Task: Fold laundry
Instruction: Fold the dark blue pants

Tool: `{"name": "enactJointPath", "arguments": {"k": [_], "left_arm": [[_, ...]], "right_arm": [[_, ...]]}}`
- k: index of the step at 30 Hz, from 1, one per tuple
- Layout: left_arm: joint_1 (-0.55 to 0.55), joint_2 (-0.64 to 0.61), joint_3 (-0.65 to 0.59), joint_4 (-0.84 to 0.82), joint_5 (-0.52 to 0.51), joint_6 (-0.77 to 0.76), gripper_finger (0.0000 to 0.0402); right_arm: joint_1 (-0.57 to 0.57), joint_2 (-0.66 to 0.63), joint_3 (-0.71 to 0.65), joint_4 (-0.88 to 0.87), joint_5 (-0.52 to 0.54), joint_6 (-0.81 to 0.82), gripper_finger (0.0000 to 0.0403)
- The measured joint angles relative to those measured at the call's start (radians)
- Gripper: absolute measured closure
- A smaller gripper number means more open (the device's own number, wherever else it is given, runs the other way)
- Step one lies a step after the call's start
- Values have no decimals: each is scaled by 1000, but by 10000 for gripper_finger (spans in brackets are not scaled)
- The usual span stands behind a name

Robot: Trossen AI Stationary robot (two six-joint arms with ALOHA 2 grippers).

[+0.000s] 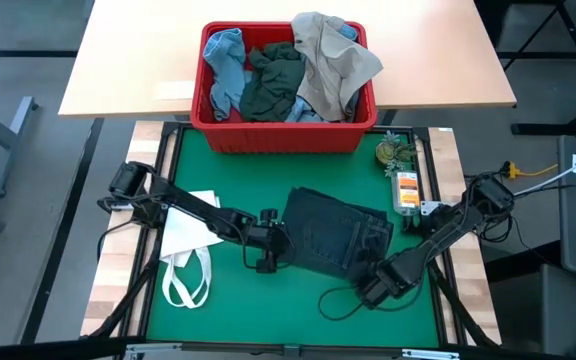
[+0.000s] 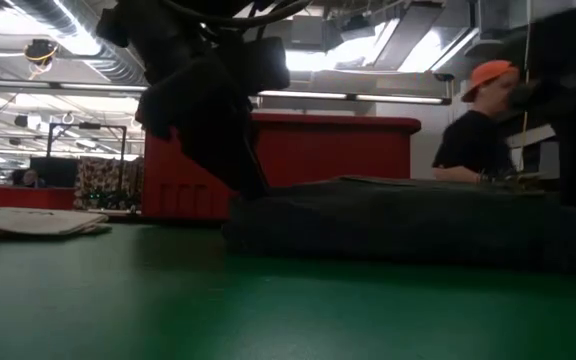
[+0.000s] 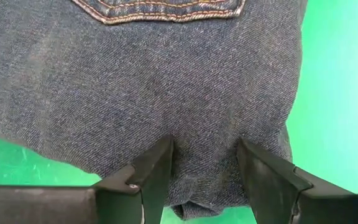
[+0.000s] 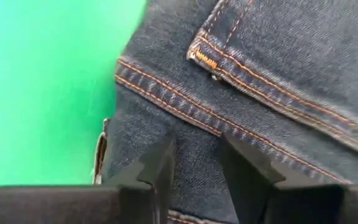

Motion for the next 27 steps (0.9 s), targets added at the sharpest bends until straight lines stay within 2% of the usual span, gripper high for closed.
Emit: {"name": "enactJointPath", "arguments": {"k": [6,16,20,27], "left_arm": [[0,3,-29,38,2,-1,221],[-3,7,-23,28,3,4,221],[-2,11,37,-6,7,42,221],[0,15,186,-33,16,134,221]], "right_arm": [[20,-5,-91,93,8,72,269],[19,-1,-83,83,5,71,269],[19,4,-21,-2,2,53,269],[20,6,170,-305,26,16,269]]}}
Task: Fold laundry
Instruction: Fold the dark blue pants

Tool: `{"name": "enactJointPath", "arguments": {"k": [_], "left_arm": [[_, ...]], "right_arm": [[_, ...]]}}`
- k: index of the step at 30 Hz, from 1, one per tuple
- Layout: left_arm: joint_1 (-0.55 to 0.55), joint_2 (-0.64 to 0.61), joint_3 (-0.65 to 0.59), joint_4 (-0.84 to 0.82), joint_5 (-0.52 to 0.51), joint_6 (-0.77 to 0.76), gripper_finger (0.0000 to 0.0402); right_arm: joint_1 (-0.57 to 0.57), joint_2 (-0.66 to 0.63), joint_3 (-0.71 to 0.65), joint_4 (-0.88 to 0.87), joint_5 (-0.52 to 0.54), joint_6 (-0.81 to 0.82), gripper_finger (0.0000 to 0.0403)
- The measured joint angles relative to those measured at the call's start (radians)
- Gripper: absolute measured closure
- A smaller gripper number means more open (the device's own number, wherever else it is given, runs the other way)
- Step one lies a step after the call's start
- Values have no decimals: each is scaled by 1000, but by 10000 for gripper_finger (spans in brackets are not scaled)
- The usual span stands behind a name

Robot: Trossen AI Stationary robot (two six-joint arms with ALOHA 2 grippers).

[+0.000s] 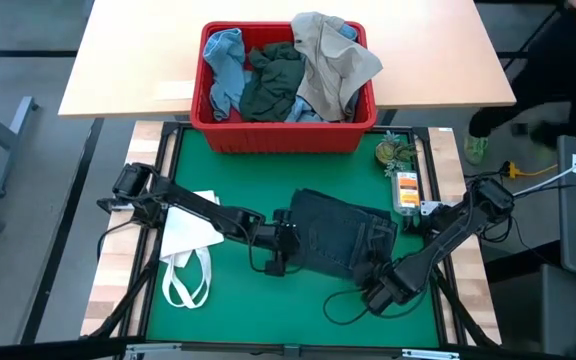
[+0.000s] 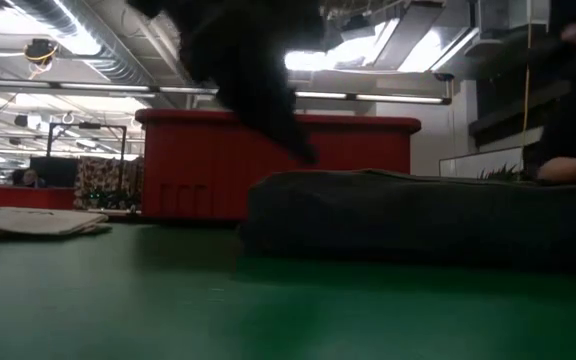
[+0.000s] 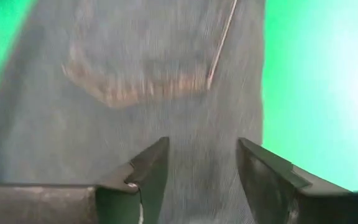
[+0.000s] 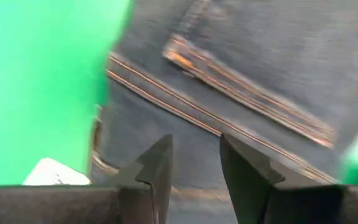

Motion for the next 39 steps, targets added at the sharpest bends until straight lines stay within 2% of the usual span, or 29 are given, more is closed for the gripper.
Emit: {"name": "enactJointPath", "arguments": {"k": [6,10,15,21,30,39], "left_arm": [[16,-2,125,7,-11,99,221],[48,-3,183,10,-15,155,221],[102,-4,197,9,-17,163,221],[168,-4,197,-32,-17,163,221],[232,-18,198,-171,-17,164,221],[243,-128,199,-242,-20,164,221]], "right_arm": [[0,-2,148,-290,132,0,269],[-8,-2,187,-432,226,2,269],[-49,-3,183,-431,239,1,269],[-104,-2,132,-287,238,-114,269],[-205,-4,39,-15,129,-353,269],[-338,-4,-63,259,35,-558,269]]}}
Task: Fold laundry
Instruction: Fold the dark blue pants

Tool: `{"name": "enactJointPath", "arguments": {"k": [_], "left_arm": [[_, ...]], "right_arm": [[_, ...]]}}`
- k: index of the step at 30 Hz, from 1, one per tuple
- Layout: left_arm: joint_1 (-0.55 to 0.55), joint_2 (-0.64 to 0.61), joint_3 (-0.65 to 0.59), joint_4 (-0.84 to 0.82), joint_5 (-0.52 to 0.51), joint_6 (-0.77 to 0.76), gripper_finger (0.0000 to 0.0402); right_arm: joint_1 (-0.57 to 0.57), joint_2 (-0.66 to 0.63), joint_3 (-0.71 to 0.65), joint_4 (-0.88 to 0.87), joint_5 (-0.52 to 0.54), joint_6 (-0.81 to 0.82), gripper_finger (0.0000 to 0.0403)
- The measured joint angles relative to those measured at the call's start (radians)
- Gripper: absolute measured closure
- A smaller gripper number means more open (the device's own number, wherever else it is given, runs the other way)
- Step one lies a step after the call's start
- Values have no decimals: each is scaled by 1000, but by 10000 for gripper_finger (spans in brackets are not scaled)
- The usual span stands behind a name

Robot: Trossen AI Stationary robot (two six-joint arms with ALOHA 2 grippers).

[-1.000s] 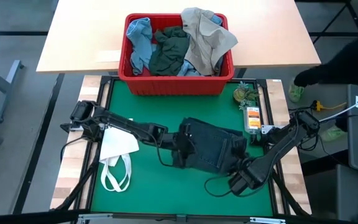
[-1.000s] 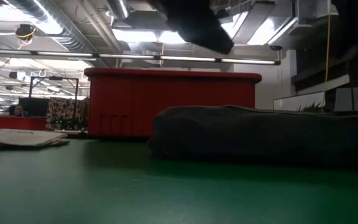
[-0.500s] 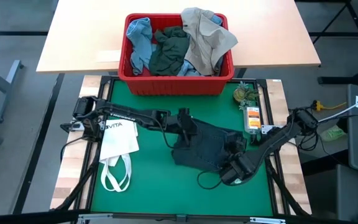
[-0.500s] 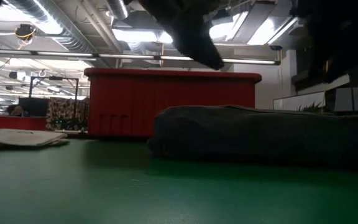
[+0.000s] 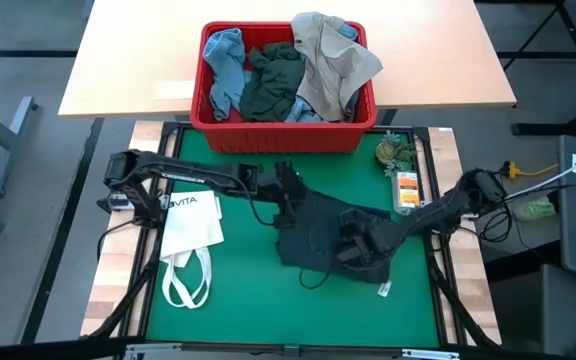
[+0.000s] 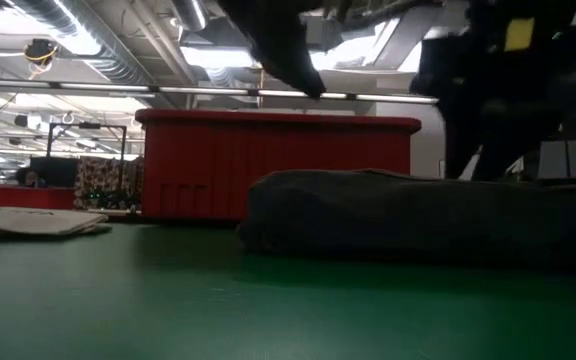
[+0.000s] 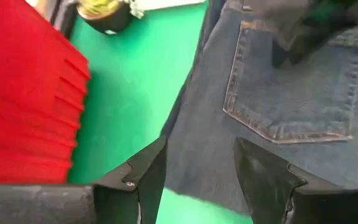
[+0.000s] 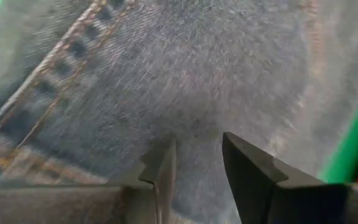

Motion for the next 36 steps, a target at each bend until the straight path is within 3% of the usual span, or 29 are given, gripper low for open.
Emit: {"name": "enactJointPath", "arguments": {"k": [5,10,25,36], "left_arm": [[0,-87,0,-24,-51,1,221],[0,-166,0,-26,-65,-1,221],[0,-256,1,-25,-68,-10,221],[0,-257,1,-22,-91,-6,221]], "right_arm": [[-90,-1,-97,173,-95,-121,269],[-175,-4,-165,357,-98,-282,269],[-543,1,-173,683,-122,-729,269],[-675,1,-172,717,-160,-785,269]]}}
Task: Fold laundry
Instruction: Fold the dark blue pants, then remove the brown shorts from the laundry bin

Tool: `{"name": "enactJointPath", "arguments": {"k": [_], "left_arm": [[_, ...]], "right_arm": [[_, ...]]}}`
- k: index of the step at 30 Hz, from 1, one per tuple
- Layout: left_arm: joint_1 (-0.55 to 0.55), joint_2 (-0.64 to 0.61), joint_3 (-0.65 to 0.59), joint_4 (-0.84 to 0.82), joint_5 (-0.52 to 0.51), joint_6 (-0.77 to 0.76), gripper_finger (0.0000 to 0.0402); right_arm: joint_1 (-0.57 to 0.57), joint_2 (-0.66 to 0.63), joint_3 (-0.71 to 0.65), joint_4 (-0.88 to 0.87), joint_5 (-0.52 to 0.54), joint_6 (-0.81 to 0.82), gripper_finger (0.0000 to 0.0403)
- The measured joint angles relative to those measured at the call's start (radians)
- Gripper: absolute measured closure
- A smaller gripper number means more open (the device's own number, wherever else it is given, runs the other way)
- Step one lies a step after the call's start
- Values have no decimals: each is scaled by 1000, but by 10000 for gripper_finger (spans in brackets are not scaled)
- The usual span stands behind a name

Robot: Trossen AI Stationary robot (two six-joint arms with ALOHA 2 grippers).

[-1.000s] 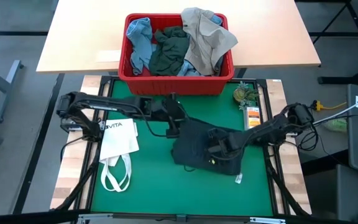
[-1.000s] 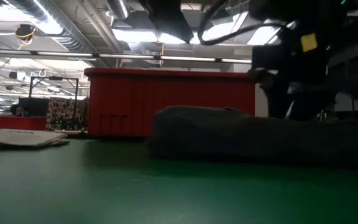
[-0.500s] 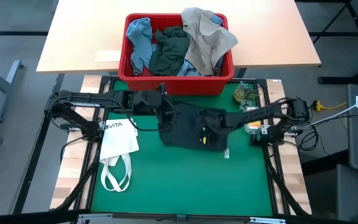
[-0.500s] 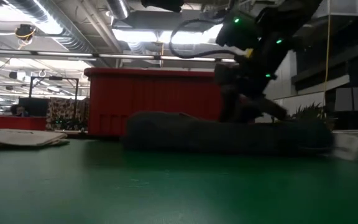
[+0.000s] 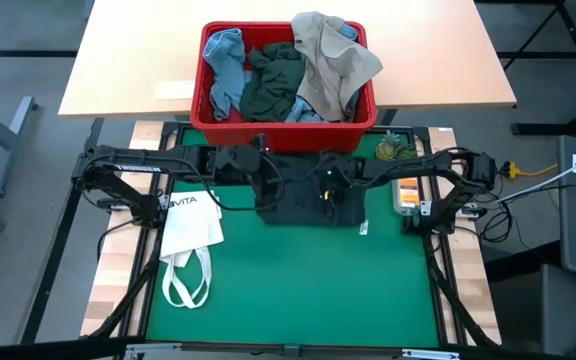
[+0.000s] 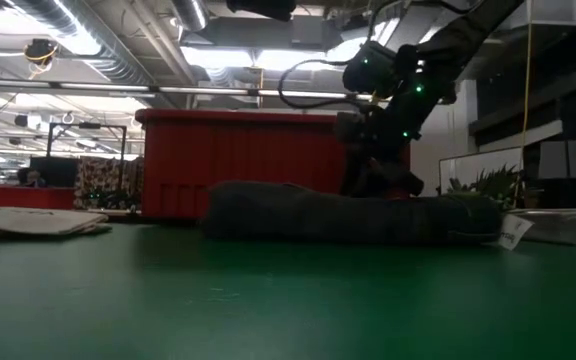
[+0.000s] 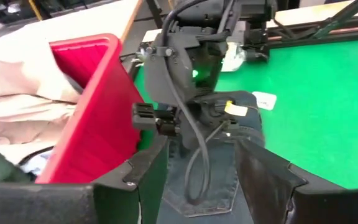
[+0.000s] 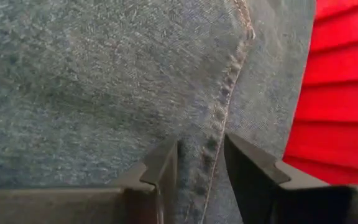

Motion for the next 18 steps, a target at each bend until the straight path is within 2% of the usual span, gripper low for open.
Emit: {"name": "enactJointPath", "arguments": {"k": [5,8,18], "left_arm": [[5,0,0,0,-82,10,221],[26,0,0,-1,-89,31,221],[79,-7,0,-81,-80,39,221]], "right_arm": [[15,-7,69,-64,3,-3,269],[32,-21,142,-140,2,-3,269],[104,-21,527,-529,12,-125,269]]}}
